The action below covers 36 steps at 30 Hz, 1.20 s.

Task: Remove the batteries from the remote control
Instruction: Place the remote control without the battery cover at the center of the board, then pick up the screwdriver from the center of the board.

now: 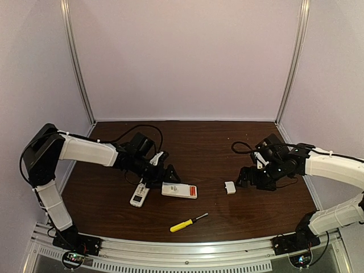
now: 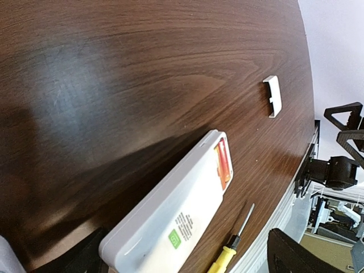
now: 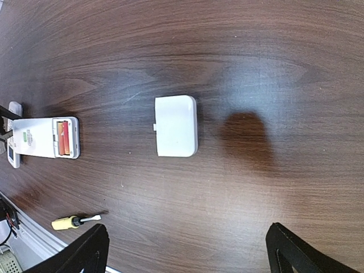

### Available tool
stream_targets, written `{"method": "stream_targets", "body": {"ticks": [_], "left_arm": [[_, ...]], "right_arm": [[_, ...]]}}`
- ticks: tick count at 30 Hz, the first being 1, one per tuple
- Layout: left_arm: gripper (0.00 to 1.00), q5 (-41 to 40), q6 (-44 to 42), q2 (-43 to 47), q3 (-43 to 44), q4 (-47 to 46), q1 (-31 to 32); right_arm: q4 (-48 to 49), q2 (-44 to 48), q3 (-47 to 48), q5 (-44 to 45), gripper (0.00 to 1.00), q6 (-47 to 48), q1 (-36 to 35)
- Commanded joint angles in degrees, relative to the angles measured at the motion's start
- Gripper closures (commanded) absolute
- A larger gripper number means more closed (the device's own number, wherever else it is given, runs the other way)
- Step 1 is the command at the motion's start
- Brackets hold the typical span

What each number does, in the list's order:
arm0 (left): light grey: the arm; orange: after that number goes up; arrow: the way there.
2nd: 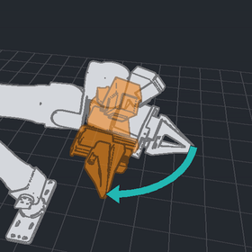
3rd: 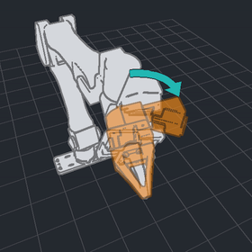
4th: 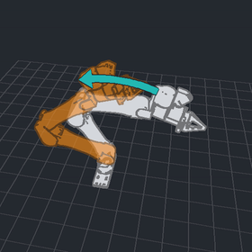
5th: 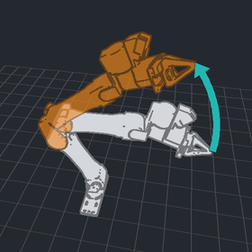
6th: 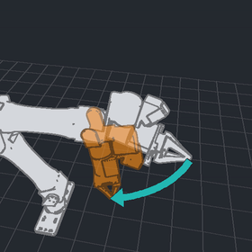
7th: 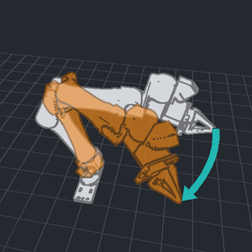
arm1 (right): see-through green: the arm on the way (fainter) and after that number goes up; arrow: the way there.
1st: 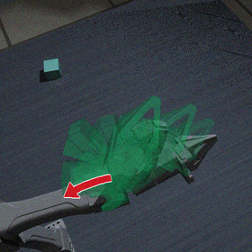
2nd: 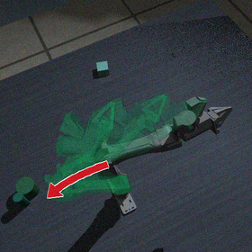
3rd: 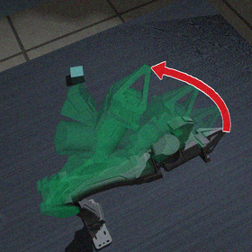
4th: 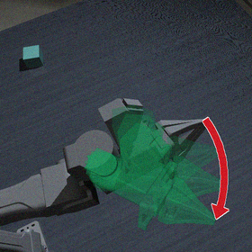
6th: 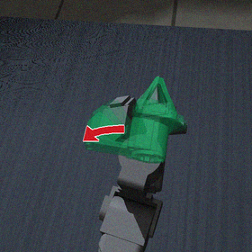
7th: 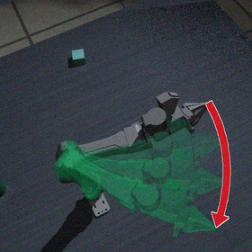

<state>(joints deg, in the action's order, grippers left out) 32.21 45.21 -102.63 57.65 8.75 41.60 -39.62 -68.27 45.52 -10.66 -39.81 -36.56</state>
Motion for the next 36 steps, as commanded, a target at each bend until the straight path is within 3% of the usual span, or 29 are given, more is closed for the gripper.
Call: {"method": "stream_targets", "body": {"ticks": [1,6,16,30,36], "left_arm": [[0.03,-4.5,-6.2,3.0,3.1,7.7,0.6],[0.06,-6.8,-12.3,4.5,7.0,16.0,2.6],[0.12,-6.9,-20.0,6.4,11.1,22.8,10.2],[0.19,-6.4,-28.1,2.6,14.5,26.5,20.5],[0.23,-6.4,-29.5,-0.3,16.3,27.3,21.5]], "right_arm": [[0.2,1.6,-1.4,1.1,0.02,-1.9,0.1],[0.7,2.4,-1.5,1.2,0.02,-3.0,0.0],[1.3,3.1,-0.2,0.3,0.00,-3.3,-1.2],[0.2,4.5,-0.9,1.8,0.00,-4.2,-2.1],[0.1,4.1,-0.9,1.6,0.00,-3.9,-2.2]]}}
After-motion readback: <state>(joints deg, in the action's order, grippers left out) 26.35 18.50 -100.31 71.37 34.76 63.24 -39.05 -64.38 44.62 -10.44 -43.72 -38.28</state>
